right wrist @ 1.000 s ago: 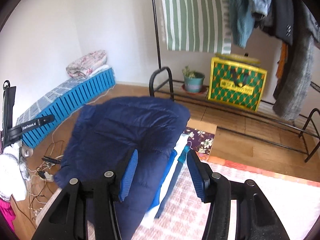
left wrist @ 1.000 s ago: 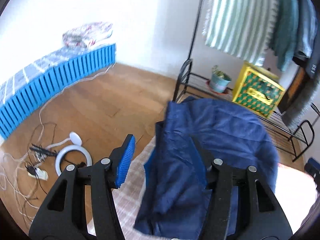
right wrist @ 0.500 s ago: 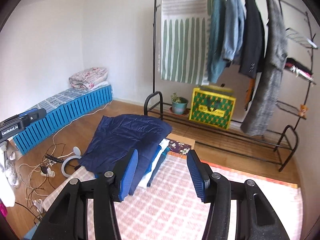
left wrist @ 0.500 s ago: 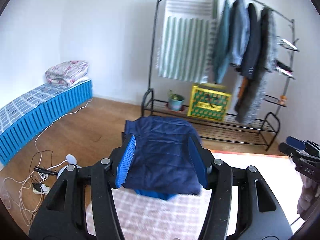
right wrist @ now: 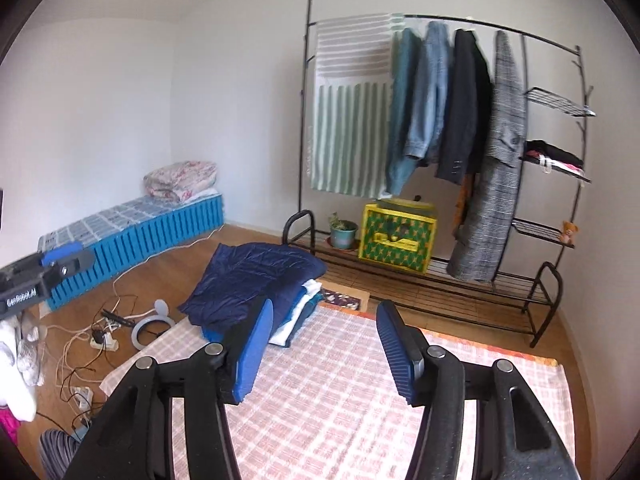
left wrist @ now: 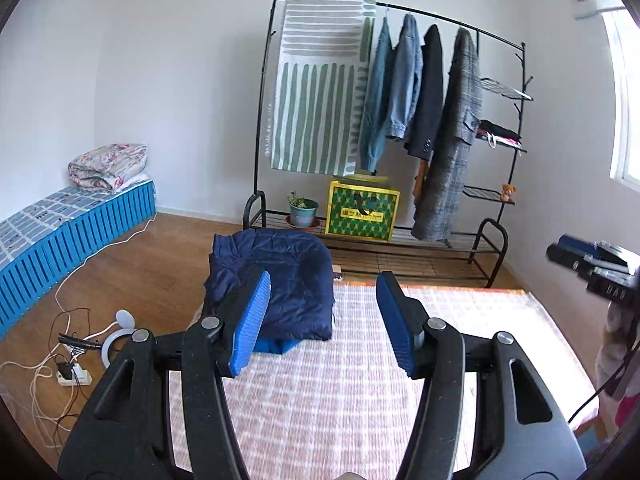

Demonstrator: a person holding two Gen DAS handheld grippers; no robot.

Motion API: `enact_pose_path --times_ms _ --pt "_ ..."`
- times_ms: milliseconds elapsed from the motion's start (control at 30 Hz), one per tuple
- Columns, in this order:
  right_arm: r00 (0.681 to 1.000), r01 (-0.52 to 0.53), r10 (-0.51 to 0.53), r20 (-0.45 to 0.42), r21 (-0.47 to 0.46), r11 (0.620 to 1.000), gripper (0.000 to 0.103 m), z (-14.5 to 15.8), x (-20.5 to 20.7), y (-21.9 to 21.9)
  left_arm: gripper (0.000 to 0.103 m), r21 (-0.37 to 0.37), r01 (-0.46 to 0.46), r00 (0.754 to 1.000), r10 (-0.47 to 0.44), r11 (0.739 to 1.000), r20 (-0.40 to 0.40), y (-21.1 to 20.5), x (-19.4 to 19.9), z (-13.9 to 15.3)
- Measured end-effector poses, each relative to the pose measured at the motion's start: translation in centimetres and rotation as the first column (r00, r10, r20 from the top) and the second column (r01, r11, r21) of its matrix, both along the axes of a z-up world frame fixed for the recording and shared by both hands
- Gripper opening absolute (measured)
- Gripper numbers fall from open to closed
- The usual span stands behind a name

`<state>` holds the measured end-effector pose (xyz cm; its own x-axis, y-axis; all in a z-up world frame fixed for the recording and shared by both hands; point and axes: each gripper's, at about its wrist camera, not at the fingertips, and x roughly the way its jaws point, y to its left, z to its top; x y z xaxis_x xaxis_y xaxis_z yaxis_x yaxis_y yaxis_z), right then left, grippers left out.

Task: Fold large clothes

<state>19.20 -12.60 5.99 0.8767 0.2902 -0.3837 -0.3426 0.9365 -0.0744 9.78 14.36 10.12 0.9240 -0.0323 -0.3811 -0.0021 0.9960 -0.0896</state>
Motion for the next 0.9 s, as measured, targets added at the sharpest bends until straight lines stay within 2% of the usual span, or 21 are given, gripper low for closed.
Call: enact_pose_path --times_ms 33,100,267,333,433,567,633,767,833,900 --pt "1.000 0.009 -0.009 0.005 0.004 1.000 0.060 -0.1 -0.5 -0.6 0.066 0.005 0.002 1.000 -0.002 1.000 -0.003 -0.4 -0.4 -0.3" --pt "0.999 0.034 -0.034 0.006 0.013 0.999 0.062 -0.9 -1.3 -2.2 0.072 0.010 -0.001 1.000 0.001 1.000 0.004 -1.4 -1.4 -1.1" --pt "0.996 0.080 -0.079 -0.040 0.021 0.997 0.063 -4.2 -2.1 -5.2 0.073 -0.001 0.004 1.000 -0.004 1.000 -0.004 -3.5 -2.3 -3.6" --pt "0.994 0.098 -0.097 -0.054 0.019 0.995 0.064 -5.7 -2.0 -6.1 0.080 -0.003 0.002 1.000 -0.002 1.000 -0.008 -4.0 -2.2 -4.5" --pt "0.991 0.118 -0.117 -0.070 0.012 0.993 0.064 -7.7 -1.6 -7.3 0.081 0.000 0.007 1.000 -0.007 1.000 -0.016 -5.2 -1.7 -6.0" --pt "0.986 0.143 -0.142 -0.085 0.012 0.990 0.065 -10.3 -0.7 -8.3 0.083 0.036 -0.001 1.000 0.001 0.999 -0.016 -6.8 -0.7 -7.7" --pt "0.984 0.154 -0.153 -0.089 0.009 0.988 0.067 -11.4 0.0 -8.5 0.090 0.037 -0.003 1.000 0.004 0.999 -0.016 -7.3 0.1 -8.5" --pt "0.982 0.167 -0.167 -0.092 -0.017 0.986 0.070 -13.1 1.1 -8.3 0.091 0.050 -0.015 1.000 0.016 0.999 -0.017 -7.8 1.3 -9.9" --pt "0.982 0.164 -0.165 -0.094 -0.018 0.986 0.074 -13.7 1.5 -8.2 0.096 0.056 -0.020 0.999 0.022 0.998 -0.023 -7.9 1.9 -10.6" --pt "0.982 0.166 -0.166 -0.085 -0.010 0.986 0.084 -14.1 1.9 -8.1 0.102 0.053 -0.027 0.999 0.029 0.998 -0.035 -7.9 2.7 -11.5"
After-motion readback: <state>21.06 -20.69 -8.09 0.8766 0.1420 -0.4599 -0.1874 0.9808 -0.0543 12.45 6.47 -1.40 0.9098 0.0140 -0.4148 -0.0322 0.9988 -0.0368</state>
